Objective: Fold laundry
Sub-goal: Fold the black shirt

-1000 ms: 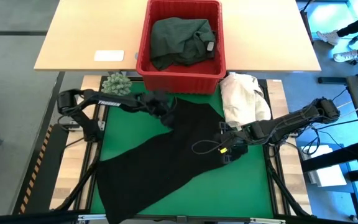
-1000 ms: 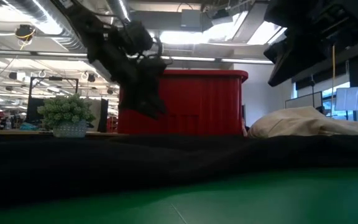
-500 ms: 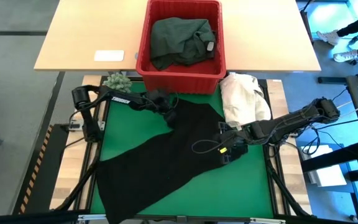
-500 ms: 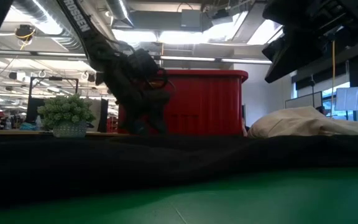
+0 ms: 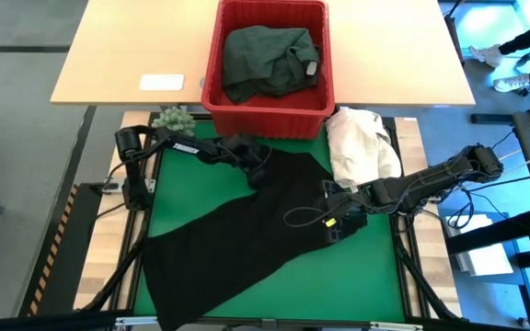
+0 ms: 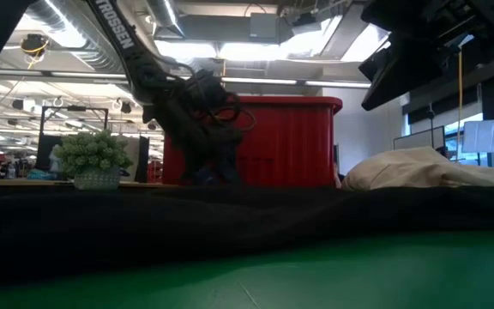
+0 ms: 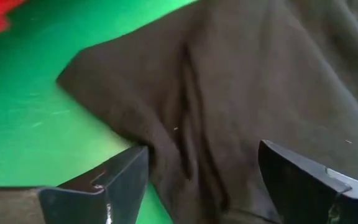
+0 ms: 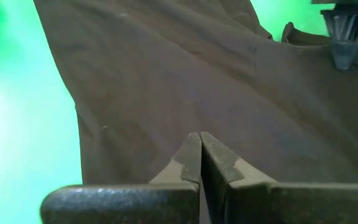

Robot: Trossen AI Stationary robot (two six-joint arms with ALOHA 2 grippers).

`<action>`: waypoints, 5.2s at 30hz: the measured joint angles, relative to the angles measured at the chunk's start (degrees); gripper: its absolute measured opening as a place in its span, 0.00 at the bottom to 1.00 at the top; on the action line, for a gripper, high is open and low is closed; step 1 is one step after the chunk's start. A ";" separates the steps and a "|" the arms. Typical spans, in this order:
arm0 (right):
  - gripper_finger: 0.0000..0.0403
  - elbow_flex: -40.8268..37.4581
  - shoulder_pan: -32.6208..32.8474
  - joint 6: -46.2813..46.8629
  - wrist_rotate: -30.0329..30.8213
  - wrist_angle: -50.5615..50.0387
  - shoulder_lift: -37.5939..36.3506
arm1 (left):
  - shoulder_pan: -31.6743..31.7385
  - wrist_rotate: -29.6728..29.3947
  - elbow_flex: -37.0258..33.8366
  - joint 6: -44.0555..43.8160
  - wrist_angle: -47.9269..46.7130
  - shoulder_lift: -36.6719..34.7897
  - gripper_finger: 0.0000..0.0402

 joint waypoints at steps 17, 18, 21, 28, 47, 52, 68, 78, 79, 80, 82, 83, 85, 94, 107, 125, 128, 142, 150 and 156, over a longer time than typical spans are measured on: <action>0.00 0.00 -0.81 -1.67 9.05 -1.76 0.00 | -4.94 0.40 1.52 14.29 10.58 0.04 0.03; 0.00 0.00 -1.51 -1.66 9.33 -1.88 -0.01 | -5.50 0.12 2.02 15.23 10.59 0.04 0.03; 0.02 0.00 -4.62 -1.77 8.91 -3.14 -0.12 | -7.48 -0.64 3.29 18.72 10.20 0.02 0.02; 0.19 0.00 -15.13 -4.35 8.13 -5.42 -0.17 | -13.46 -7.38 8.12 26.56 -1.04 -0.04 0.01; 0.67 -4.15 -27.50 -18.72 -9.05 10.05 7.11 | -23.19 -20.15 10.48 33.14 -7.81 -8.22 0.01; 0.67 -4.17 -27.39 -18.18 -18.27 12.08 8.96 | -23.13 -20.66 10.48 33.14 -8.42 -8.22 0.01; 0.51 -4.17 -27.39 -17.86 -13.84 8.75 12.07 | -23.28 -21.67 10.48 33.14 -8.50 -8.22 0.01; 0.06 -4.16 -27.27 -16.79 -17.17 2.39 7.68 | -26.93 -21.30 10.48 36.18 -12.88 -8.20 0.01; 0.06 -4.15 -27.20 -16.51 -17.07 1.82 6.96 | -27.48 -21.32 10.48 36.20 -13.54 -8.20 0.01; 0.05 -4.15 -27.18 -16.44 -17.09 1.39 6.38 | -28.04 -21.35 10.48 36.24 -14.12 -8.20 0.01; 0.02 -4.13 -26.90 -16.24 -17.22 1.19 5.29 | -29.07 -22.05 10.48 36.47 -15.25 -8.20 0.01; 0.02 -4.13 -26.48 -16.05 -17.22 1.08 4.99 | -29.54 -22.29 10.48 37.10 -15.63 -8.20 0.01; 0.03 -4.13 -25.42 -15.82 -17.42 0.55 4.81 | -30.43 -23.04 10.48 38.21 -16.15 -8.20 0.01; 0.28 -4.15 -18.31 -14.79 -18.19 -3.34 4.81 | -31.47 -19.35 10.48 37.23 -16.44 -8.17 0.09; 0.52 -4.17 -15.74 -14.26 -6.35 -5.64 4.82 | -34.07 -13.13 10.48 37.10 -14.50 -8.15 0.14; 0.18 -4.17 -22.10 -11.30 0.59 -7.96 5.32 | -37.27 -12.61 10.48 21.56 -20.69 -8.15 0.14; 0.08 -4.17 -22.99 -11.80 -0.13 -13.14 4.78 | -38.87 -13.19 10.48 17.97 -24.30 -8.15 0.14; 0.11 -3.78 -22.88 -8.66 1.46 -17.31 2.23 | -43.15 -13.82 10.45 10.10 -28.93 -8.13 0.14; 0.14 -0.79 -22.86 -8.78 -5.76 -17.87 -0.98 | -43.90 -13.82 10.43 6.89 -30.88 -7.83 0.14; 0.14 -2.01 -20.83 -7.02 -11.01 -17.48 -1.03 | -44.72 -13.54 8.87 4.21 -30.98 -6.26 0.14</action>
